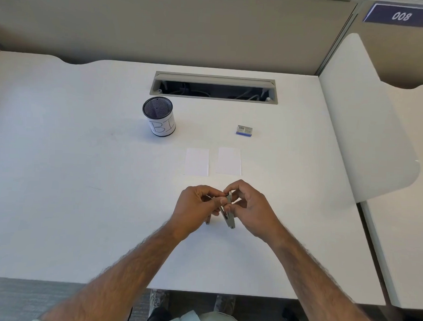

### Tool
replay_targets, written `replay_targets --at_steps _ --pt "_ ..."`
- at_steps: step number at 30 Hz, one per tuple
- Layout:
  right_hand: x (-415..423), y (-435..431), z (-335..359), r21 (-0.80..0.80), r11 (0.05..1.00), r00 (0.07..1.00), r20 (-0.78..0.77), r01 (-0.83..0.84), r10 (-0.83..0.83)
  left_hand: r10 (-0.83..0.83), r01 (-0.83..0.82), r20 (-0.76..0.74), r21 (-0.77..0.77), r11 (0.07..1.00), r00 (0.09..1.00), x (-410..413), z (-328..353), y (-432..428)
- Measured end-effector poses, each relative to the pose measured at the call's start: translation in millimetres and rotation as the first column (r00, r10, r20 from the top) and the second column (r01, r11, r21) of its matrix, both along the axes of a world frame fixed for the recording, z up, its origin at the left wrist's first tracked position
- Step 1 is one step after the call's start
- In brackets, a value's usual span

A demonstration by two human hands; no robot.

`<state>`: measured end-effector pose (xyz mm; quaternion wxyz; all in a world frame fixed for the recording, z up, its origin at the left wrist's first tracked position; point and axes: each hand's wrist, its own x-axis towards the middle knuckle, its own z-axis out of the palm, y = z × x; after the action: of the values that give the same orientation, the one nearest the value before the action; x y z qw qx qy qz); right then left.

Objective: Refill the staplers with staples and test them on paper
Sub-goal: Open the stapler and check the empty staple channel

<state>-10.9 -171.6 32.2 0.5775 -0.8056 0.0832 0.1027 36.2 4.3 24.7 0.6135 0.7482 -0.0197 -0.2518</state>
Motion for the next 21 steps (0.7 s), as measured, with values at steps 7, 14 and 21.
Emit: replay_targets --at_steps 7,14,21 --pt "2 2 11 0.074 0.991 0.990 0.076 0.115 -0.121 0.053 -0.049 0.089 -0.046 0.998 0.995 4 4 8" --pt "5 -10 26 0.380 0.898 0.949 0.130 0.222 -0.289 0.155 -0.169 -0.068 -0.324 0.931 0.986 9 5 21" --pt "1 -21 44 0.713 0.660 0.880 0.131 0.237 -0.457 0.088 -0.137 -0.145 -0.378 0.916 0.986 12 8 34"
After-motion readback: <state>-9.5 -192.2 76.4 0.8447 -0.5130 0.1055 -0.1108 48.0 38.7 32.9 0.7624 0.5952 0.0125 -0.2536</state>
